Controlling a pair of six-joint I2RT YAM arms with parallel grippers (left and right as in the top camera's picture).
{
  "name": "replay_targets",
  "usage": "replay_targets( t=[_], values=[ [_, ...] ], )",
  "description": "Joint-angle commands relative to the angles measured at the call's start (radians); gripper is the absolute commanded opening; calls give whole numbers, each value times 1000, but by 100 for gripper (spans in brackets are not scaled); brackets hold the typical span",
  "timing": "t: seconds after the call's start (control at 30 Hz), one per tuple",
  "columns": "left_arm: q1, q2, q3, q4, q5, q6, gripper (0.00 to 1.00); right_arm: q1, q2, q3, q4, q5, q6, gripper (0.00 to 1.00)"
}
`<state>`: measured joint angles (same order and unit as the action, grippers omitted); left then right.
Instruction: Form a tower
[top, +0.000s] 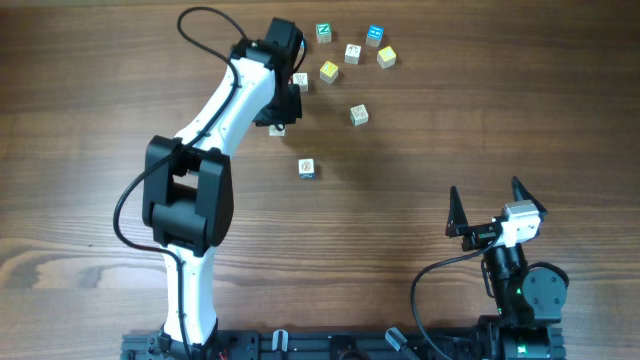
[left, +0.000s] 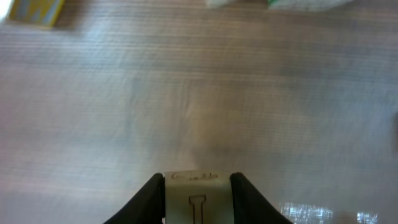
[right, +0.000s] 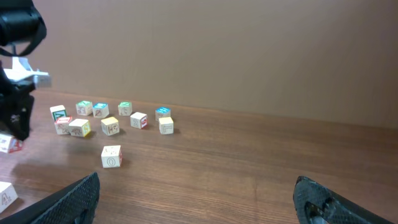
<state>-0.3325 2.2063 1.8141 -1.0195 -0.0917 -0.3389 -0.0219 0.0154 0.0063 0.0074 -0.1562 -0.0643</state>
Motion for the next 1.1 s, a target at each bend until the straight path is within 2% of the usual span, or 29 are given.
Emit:
replay_targets(
  t=[0.0,0.17,0.43,0.47,0.57,0.63,0.7,0.8,1.07],
  values=[
    [4,-22,-73,100,36,-17,31,-4,-8,-1,5,-12,14,100],
    [3,-18,-101,180,57,-17,31,-4,-8,-1,5,-12,14,100],
    [3,-17,-199,291,57,-17,38,-4,-8,-1,5,-12,15,100],
    [4,-17,-200,292,57,-17,40,-4,-8,-1,5,-12,14,100],
    [3,-17,-200,290,57,-16,57,-4,-8,-1,5,-12,14,100],
    [3,-17,-200,288,57,-16,55,-4,-8,-1,5,-13,14,100],
    [4,-18,-200,287,57,-16,46,-4,-8,-1,5,-12,14,100],
    [4,-20,-198,285,57,-5,41,-4,-8,-1,5,-12,14,100],
    [4,-24,-197,272,57,-5,41,-4,-8,-1,5,-12,14,100]
  ],
)
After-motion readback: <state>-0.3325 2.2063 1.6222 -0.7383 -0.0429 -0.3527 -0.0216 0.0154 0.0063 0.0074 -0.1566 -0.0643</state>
